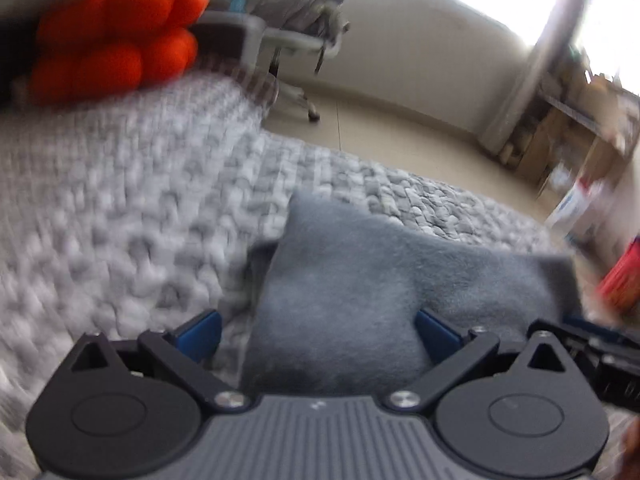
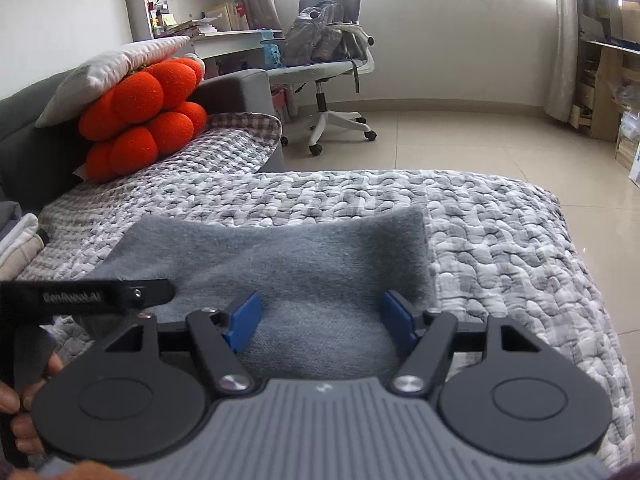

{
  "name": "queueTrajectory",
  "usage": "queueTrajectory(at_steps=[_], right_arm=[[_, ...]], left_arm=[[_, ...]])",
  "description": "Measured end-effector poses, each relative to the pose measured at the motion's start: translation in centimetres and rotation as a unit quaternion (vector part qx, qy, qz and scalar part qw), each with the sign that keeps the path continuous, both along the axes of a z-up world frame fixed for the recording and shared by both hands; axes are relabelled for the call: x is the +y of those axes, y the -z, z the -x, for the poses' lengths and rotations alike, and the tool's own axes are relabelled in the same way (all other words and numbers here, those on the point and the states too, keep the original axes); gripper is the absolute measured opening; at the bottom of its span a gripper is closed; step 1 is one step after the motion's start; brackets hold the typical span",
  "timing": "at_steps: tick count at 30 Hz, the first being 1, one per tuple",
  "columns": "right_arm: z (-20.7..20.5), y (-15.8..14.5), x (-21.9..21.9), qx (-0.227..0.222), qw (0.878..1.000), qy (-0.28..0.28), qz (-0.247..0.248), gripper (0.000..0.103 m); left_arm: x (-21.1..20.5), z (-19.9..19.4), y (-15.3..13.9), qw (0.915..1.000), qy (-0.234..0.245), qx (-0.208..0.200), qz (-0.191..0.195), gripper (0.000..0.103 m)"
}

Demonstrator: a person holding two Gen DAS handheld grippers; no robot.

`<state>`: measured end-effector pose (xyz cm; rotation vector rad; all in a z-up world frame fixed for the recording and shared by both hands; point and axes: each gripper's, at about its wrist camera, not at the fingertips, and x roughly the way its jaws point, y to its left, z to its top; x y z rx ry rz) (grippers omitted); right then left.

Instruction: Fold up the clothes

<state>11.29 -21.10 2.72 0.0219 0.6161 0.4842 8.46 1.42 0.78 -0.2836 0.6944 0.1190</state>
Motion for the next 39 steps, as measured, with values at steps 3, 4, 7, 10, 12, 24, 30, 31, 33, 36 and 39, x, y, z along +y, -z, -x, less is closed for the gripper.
queueTrajectory(at_steps=[3,4,7,10,12,24,30,31,33,36,39], right_arm=[[-0.1,0.0,-0.2,0.002,1.0,0.0,-0.005,0.07],[-0.2,0.1,-0.3,0.001,1.0,-0.001,-0.004,0.07],[-0.5,0.1,-1.1,0.001,1.0,0.008,-0.003,0.069],[-1.1,0.0,-2.8,0.011,0.998,0.069,0.004,0.075],[-1.5,0.1,-4.8,0.032,0.994,0.093,-0.038,0.075],[1.7,-2.7,-3.9,-0.052,0.99,0.06,-0.117,0.075],[0.9,-1.8,-1.9,-0.033,0.993,0.028,-0.105,0.074],[0.7,-1.5,-1.6,-0.023,0.995,0.029,-0.096,0.071],[0.1,-0.7,-1.0,-0.005,0.997,0.036,-0.068,0.062],[-0.4,0.2,-0.2,0.008,0.999,0.045,-0.023,0.055],[-0.4,0.1,0.2,0.01,0.999,0.049,-0.014,0.054]], left_arm=[[-0.6,0.2,0.0,0.9998,-0.003,-0.002,-0.019,0.103],[-0.5,0.2,0.0,0.9999,-0.005,0.0,-0.013,0.103],[-0.2,0.0,0.0,1.0,-0.004,0.004,-0.004,0.103],[-0.2,0.4,-0.2,1.0,-0.003,0.002,-0.009,0.103],[0.0,0.4,-0.2,1.0,-0.001,-0.001,-0.005,0.103],[0.8,2.1,-3.4,0.9949,-0.012,-0.096,-0.027,0.103],[-2.8,0.6,-2.0,0.9942,0.034,-0.059,-0.083,0.103],[-3.1,0.4,-1.7,0.994,0.037,-0.05,-0.09,0.103],[-3.4,-0.2,-1.0,0.9936,0.043,-0.035,-0.098,0.103],[-2.1,-0.7,-0.5,0.9975,0.046,-0.02,-0.051,0.103],[-0.3,-0.7,0.1,0.9991,0.041,-0.006,0.007,0.103]])
